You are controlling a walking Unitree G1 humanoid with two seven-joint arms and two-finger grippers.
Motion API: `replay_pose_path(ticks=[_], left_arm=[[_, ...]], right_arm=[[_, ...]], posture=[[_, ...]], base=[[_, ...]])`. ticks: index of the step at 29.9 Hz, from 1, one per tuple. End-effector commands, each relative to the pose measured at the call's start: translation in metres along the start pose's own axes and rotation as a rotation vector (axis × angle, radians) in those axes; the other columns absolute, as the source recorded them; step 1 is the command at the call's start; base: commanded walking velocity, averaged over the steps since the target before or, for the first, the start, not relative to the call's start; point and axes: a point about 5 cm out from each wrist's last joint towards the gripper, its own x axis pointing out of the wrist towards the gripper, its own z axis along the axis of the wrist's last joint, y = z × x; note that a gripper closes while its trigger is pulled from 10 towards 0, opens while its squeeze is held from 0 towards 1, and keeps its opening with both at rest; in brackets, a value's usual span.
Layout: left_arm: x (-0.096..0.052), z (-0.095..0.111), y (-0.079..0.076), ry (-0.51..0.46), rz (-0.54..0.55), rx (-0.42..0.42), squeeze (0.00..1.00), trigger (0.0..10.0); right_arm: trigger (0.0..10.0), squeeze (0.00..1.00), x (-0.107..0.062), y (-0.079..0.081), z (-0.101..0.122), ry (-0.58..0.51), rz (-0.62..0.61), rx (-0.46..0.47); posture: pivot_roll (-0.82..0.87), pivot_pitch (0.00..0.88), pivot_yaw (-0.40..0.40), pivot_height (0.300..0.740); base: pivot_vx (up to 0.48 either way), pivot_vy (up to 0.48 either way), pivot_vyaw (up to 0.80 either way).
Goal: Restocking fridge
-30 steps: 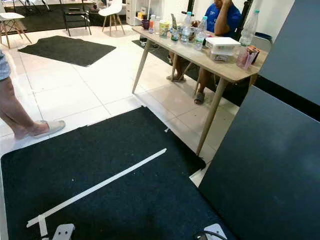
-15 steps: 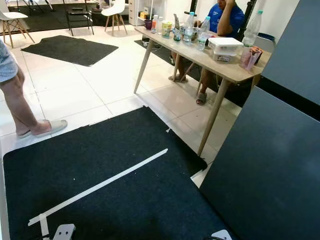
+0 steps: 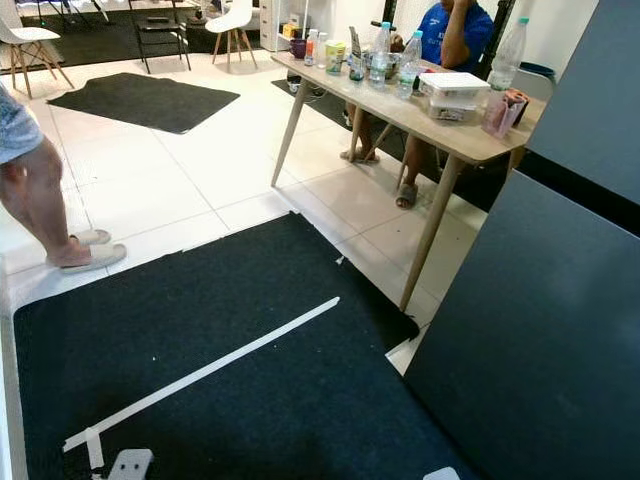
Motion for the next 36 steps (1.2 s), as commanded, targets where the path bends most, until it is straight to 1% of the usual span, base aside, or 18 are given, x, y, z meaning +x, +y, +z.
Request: replay_pose_path(ticks=[1,2,3,4,7,11,14,18,25,26,28,30,31,36], left_arm=[[-0.002,0.000,0.007,-0.007,0.017,-0.042,0.00,10.0],[-0.002,-0.001,0.008,-0.006,0.020,-0.057,0.00,10.0],[-0.002,-0.001,0.008,-0.006,0.020,-0.057,0.00,10.0],[-0.003,0.000,0.013,-0.025,0.057,-0.067,0.00,10.0],[-0.004,0.002,0.015,-0.052,0.087,-0.092,0.00,10.0],[-0.005,0.002,0.018,-0.068,0.123,-0.110,0.00,10.0],[-0.005,0.003,0.020,-0.080,0.155,-0.110,0.00,10.0],[-0.005,0.005,0.021,-0.091,0.171,-0.111,0.00,10.0],[-0.005,0.004,0.022,-0.079,0.196,-0.106,0.00,10.0],[-0.005,0.002,0.023,-0.071,0.219,-0.123,0.00,10.0],[-0.005,0.002,0.023,-0.071,0.222,-0.128,0.00,10.0],[-0.007,0.003,0.027,-0.071,0.227,-0.130,0.00,10.0],[-0.008,-0.001,0.030,-0.059,0.232,-0.130,0.00,10.0],[-0.009,-0.006,0.033,-0.041,0.240,-0.134,0.00,10.0]], right_arm=[[10.0,0.00,0.000,0.006,-0.001,-0.002,0.018,0.024],[10.0,0.00,0.000,0.008,-0.002,0.002,0.023,0.043],[10.0,0.00,0.000,0.008,-0.002,0.002,0.023,0.043],[10.0,0.00,0.000,0.006,-0.001,-0.003,0.011,0.060],[10.0,0.00,0.000,0.003,0.001,-0.012,-0.006,0.075],[10.0,0.00,0.000,-0.001,0.003,-0.014,-0.012,0.064],[10.0,0.00,0.000,-0.004,0.004,-0.015,-0.021,0.073],[10.0,0.00,0.000,-0.008,0.007,-0.022,-0.029,0.078],[10.0,0.00,0.000,-0.008,0.013,-0.035,-0.025,0.062],[10.0,0.00,0.000,-0.009,0.013,-0.035,-0.027,0.061],[10.0,0.00,0.000,-0.009,0.012,-0.034,-0.029,0.061],[10.0,0.00,0.000,-0.009,0.009,-0.026,-0.029,0.061],[10.0,0.00,0.000,-0.008,0.005,-0.018,-0.027,0.063],[10.0,0.00,0.000,-0.008,0.004,-0.015,-0.024,0.063]], posture=[[-0.04,0.000,-0.010,0.740],[-0.04,0.000,-0.010,0.740],[-0.04,0.000,-0.010,0.740],[-0.03,0.000,-0.018,0.740],[-0.05,0.000,-0.020,0.740],[-0.05,0.000,-0.028,0.740],[-0.05,0.000,-0.030,0.740],[-0.05,0.000,-0.033,0.740],[-0.06,0.000,-0.034,0.740],[-0.05,0.000,-0.031,0.740],[-0.05,0.000,-0.031,0.740],[-0.06,0.000,-0.034,0.740],[-0.06,0.000,-0.034,0.740],[-0.06,0.000,-0.030,0.740]], base=[[0.000,0.000,0.00],[0.000,0.000,0.00],[0.000,0.000,0.00],[0.000,0.000,0.00],[0.000,0.000,0.00],[0.000,0.000,0.00],[0.000,0.000,0.00],[0.000,0.000,0.00],[0.000,0.000,0.00],[0.000,0.000,0.00],[0.000,0.000,0.00],[0.264,0.000,0.00],[0.285,0.000,0.00],[0.288,0.000,0.00]])
